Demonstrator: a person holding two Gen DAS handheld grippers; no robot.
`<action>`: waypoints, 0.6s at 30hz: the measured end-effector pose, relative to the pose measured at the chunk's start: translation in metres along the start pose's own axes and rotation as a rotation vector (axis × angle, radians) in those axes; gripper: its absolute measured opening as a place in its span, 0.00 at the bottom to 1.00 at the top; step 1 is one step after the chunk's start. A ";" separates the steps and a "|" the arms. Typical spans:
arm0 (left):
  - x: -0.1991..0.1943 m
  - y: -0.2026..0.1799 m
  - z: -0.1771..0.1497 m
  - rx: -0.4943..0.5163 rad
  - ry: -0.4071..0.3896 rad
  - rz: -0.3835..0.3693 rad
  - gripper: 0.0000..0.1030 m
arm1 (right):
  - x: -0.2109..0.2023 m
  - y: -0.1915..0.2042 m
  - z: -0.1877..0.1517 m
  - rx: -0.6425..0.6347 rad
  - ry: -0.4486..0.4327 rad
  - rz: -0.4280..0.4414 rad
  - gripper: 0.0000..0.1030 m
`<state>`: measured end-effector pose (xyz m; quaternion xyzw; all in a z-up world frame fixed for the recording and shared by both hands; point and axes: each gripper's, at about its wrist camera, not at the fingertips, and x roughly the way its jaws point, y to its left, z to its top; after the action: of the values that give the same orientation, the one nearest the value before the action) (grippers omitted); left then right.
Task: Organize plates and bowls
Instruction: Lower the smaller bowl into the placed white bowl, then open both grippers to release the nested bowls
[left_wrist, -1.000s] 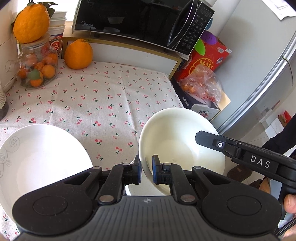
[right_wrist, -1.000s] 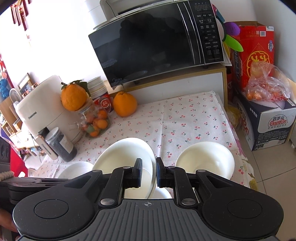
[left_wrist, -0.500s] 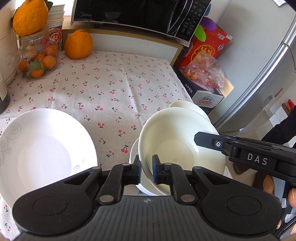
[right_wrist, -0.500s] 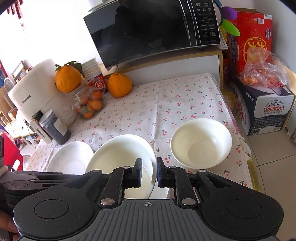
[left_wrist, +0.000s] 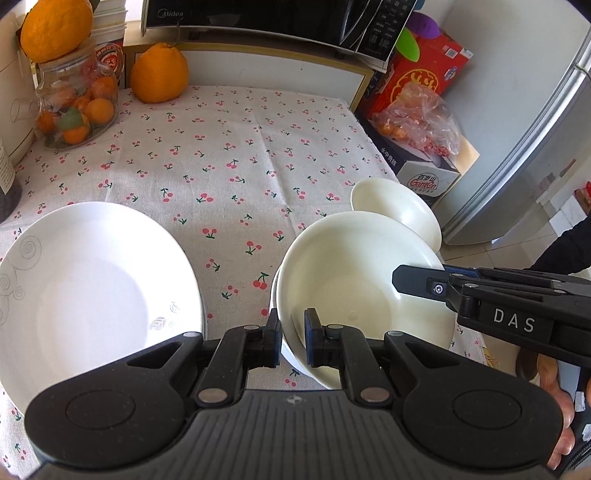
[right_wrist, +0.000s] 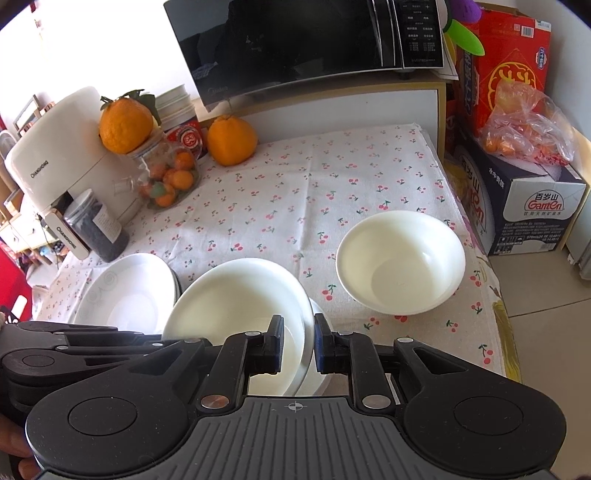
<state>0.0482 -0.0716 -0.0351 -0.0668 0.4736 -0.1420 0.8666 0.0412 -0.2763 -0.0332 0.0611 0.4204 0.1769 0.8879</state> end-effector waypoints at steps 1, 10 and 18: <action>0.000 -0.001 0.000 0.009 -0.004 0.010 0.11 | 0.001 0.000 0.000 0.000 0.007 0.001 0.18; 0.003 -0.002 0.002 0.030 -0.008 -0.004 0.18 | 0.011 0.002 -0.002 -0.005 0.044 -0.036 0.18; 0.000 0.001 0.006 0.019 -0.034 0.007 0.23 | 0.011 -0.003 -0.002 0.009 0.040 -0.058 0.18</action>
<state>0.0534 -0.0706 -0.0324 -0.0594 0.4579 -0.1422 0.8755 0.0466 -0.2753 -0.0430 0.0492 0.4404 0.1503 0.8838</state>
